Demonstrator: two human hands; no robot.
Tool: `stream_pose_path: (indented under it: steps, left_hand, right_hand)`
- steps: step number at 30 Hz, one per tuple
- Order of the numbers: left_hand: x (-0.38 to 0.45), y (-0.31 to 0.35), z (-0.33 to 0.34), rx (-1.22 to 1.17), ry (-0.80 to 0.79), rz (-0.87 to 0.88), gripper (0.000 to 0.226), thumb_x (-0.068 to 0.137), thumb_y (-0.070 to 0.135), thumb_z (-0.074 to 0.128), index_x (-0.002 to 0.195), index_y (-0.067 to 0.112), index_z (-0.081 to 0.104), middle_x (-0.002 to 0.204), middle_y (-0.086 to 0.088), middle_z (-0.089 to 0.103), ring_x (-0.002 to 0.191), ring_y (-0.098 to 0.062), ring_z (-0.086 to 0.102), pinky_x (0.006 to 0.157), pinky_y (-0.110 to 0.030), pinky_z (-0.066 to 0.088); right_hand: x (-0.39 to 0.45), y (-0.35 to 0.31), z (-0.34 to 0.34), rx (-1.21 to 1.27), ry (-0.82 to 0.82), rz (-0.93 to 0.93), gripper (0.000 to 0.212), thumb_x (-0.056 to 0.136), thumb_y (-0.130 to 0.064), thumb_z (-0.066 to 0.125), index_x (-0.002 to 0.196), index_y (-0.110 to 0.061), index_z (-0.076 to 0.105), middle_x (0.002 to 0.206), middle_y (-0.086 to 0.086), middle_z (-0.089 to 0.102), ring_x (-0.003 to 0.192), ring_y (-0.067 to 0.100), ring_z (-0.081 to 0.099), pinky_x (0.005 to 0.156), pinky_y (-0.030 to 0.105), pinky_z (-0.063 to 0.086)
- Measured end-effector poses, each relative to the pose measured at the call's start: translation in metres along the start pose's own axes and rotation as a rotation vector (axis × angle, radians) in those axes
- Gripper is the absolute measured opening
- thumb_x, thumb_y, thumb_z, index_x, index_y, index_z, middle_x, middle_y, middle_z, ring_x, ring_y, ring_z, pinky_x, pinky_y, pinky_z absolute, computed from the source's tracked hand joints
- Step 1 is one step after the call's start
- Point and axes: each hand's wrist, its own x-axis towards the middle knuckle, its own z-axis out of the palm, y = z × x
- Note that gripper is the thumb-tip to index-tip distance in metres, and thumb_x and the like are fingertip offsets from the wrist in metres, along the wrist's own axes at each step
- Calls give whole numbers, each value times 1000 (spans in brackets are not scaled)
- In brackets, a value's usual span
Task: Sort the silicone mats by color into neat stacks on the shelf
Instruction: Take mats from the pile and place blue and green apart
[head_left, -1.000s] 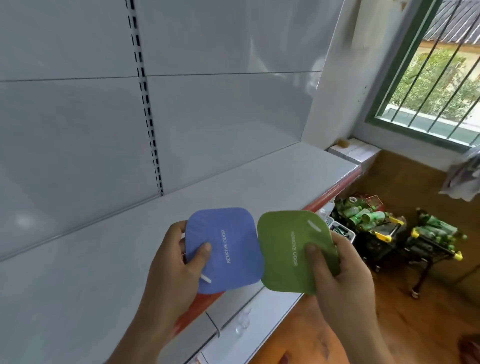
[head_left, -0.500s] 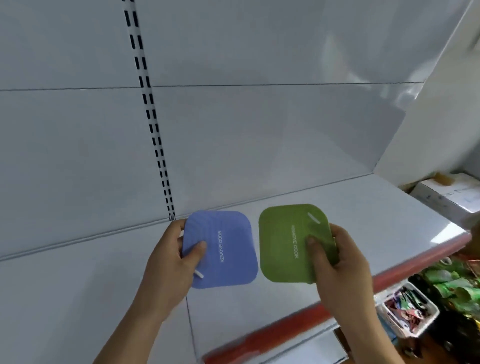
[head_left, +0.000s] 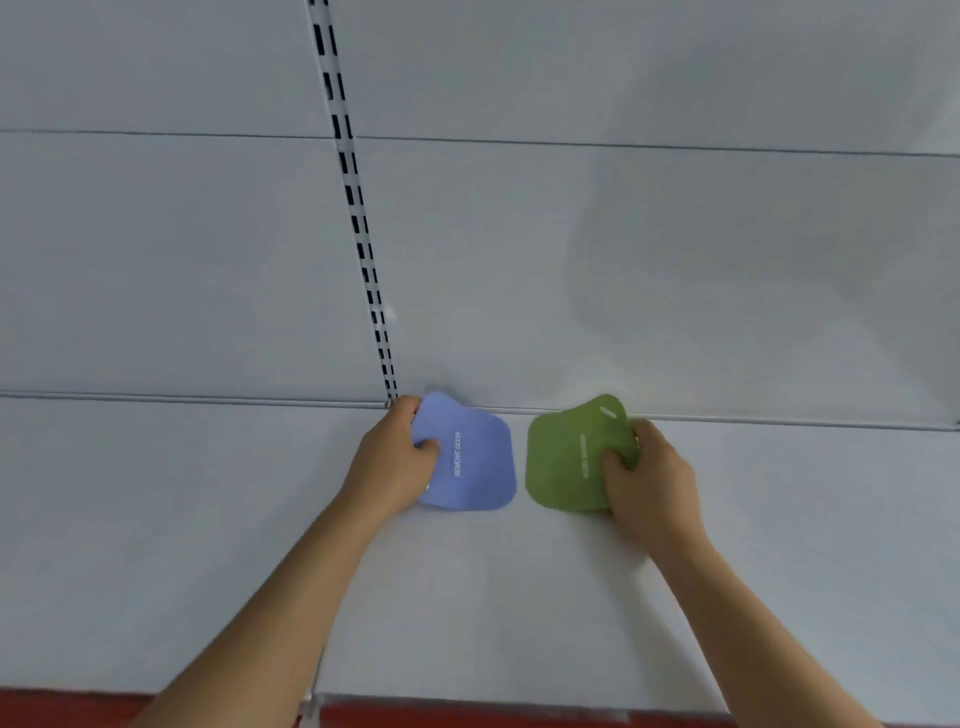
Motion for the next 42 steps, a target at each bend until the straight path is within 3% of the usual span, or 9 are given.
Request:
stream_pose_path:
  steps: [5,11,17,25,30,36,42]
  left_hand:
    - [13,4,8,215,74,40,37,95,17,55,132,22,50,103,-9,67,91,-35,63,73,-41,53]
    - [21,-1,9,393,52,69,46,95,21,56,141,19,50,127,-4,65,113,-29,61,83,-36,48]
    - [31,-5,5,413,-6,64,46,100,24,58,145,17,49,138,-5,62,125,-29,58,94,-35,47]
    - [43,-17,-7,308,-57,77,42,95,23,64,137,19,58,128,-5,68,115,-29,62,93,-40,51]
    - [36,-8,3,607,96,122,41,96,36,64,124,9,53,122,-12,60,110,-35,61,82,-43,51]
    - [20,-11,6,760,137,135,35,99,44,55,115,14,64,119,-8,60,114,-34,54,82,-41,51]
    - [-11,-17,6,802,174,212,34,98,46,53,101,16,69,101,-4,67,97,-32,61,76,-38,49]
  right_hand:
    - [7,-4,4,-181,11,-61,31,93,-21,58,123,-16,52,79,0,58,74,30,51,65,37,43]
    - [7,-5,4,-474,9,-30,29,96,-36,52,119,-19,46,86,-1,54,76,31,51,63,36,40]
    - [12,1,3,-476,-24,-87,41,99,-41,52,134,-21,44,112,1,67,100,33,65,68,36,42]
    - [15,9,4,-509,-28,-97,50,99,-46,52,140,-20,38,116,1,65,104,32,63,68,37,44]
    - [15,12,7,-591,25,-110,72,96,-53,55,152,-15,31,132,7,53,119,33,50,83,43,51]
    - [8,12,5,-720,2,-187,57,97,-58,45,139,-21,54,150,9,40,145,31,30,111,45,38]
    - [-15,10,3,-697,-18,-345,55,97,-58,40,129,-20,63,148,10,50,146,33,33,112,46,39]
